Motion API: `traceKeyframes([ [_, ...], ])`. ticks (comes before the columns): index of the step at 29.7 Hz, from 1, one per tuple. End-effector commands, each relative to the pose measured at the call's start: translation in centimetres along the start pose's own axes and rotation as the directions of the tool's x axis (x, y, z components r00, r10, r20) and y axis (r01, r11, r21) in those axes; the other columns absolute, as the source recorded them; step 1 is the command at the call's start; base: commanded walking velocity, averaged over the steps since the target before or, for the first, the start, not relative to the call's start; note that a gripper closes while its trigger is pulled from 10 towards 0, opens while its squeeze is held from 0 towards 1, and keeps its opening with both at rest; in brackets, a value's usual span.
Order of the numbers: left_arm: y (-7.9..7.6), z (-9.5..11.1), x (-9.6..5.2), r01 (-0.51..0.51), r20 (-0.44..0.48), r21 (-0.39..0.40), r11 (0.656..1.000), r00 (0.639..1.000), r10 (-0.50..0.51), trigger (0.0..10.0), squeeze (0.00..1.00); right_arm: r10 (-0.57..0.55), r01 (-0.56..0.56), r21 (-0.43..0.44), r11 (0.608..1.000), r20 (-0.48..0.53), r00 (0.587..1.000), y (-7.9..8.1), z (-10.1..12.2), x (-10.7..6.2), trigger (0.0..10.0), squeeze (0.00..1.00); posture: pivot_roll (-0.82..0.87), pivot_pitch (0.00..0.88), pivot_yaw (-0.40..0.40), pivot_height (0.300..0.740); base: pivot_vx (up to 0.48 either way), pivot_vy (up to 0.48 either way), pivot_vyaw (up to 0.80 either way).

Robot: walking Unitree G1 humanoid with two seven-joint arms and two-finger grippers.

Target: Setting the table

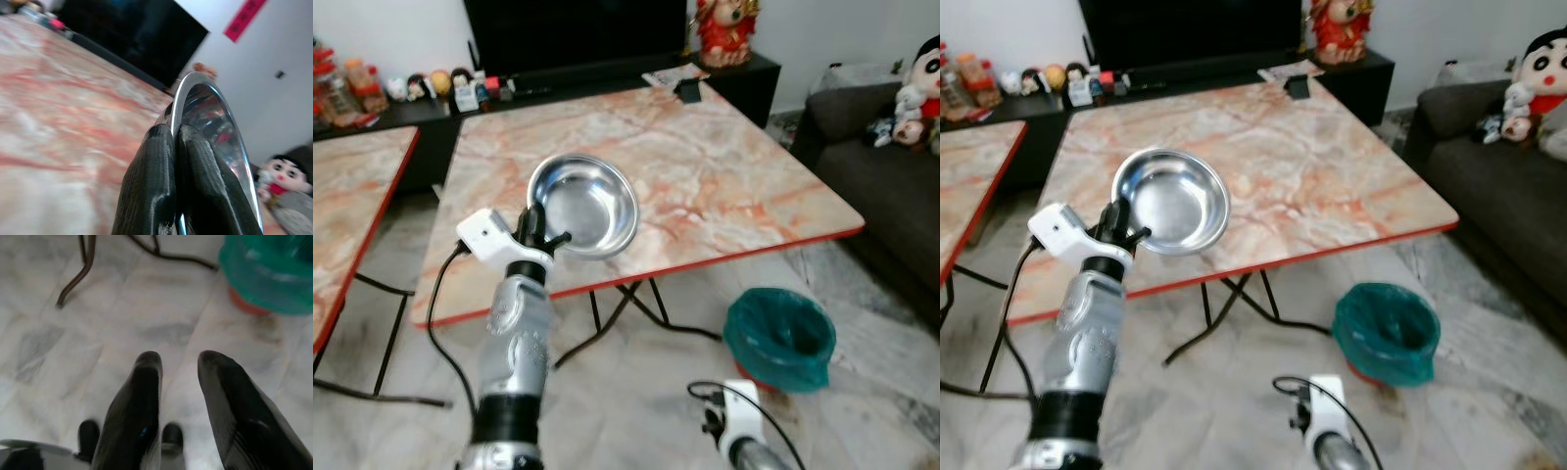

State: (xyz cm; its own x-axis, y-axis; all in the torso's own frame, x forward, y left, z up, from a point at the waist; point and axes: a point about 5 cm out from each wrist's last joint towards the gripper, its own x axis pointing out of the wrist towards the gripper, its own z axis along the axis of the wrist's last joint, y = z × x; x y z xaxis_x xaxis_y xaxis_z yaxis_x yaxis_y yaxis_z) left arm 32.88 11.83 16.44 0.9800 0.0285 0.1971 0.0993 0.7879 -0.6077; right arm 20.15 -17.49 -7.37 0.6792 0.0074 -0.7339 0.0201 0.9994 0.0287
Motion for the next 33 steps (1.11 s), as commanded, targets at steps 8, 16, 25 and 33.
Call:
traceKeyframes([
  [8, 0.3, 1.3, 0.4, 0.009, 0.038, 0.021, 1.000, 0.999, -0.010, 10.0, 0.00, 0.035, -0.035, 0.000, 0.999, 0.016, 0.999, 1.3, 0.5, 0.2, 10.0, 0.00, 0.02, 0.000, 0.041, 0.740, 0.336, 0.000, 0.00],
  [16, 0.1, 1.1, 0.3, 0.028, 0.029, 0.019, 0.999, 0.999, -0.028, 10.0, 0.00, 0.035, -0.035, 0.007, 0.999, 0.001, 0.999, 1.4, 0.3, 0.2, 10.0, 0.00, 0.02, 0.000, 0.047, 0.740, 0.337, 0.000, -0.17],
  [25, -0.4, 0.7, 0.3, 0.069, 0.001, 0.018, 0.997, 0.998, -0.069, 10.0, 0.00, 0.038, -0.038, 0.001, 0.999, 0.005, 0.999, 1.6, 0.3, 0.2, 10.0, 0.00, 0.02, 0.000, 0.050, 0.740, 0.339, 0.000, -0.25],
  [33, -1.3, 0.0, -0.4, 0.166, -0.058, 0.042, 0.985, 0.985, -0.163, 10.0, 0.00, 0.035, -0.035, 0.006, 0.999, 0.004, 0.999, 1.7, 0.3, 0.2, 10.0, 0.00, 0.03, 0.000, 0.053, 0.740, 0.341, 0.000, 0.00],
])
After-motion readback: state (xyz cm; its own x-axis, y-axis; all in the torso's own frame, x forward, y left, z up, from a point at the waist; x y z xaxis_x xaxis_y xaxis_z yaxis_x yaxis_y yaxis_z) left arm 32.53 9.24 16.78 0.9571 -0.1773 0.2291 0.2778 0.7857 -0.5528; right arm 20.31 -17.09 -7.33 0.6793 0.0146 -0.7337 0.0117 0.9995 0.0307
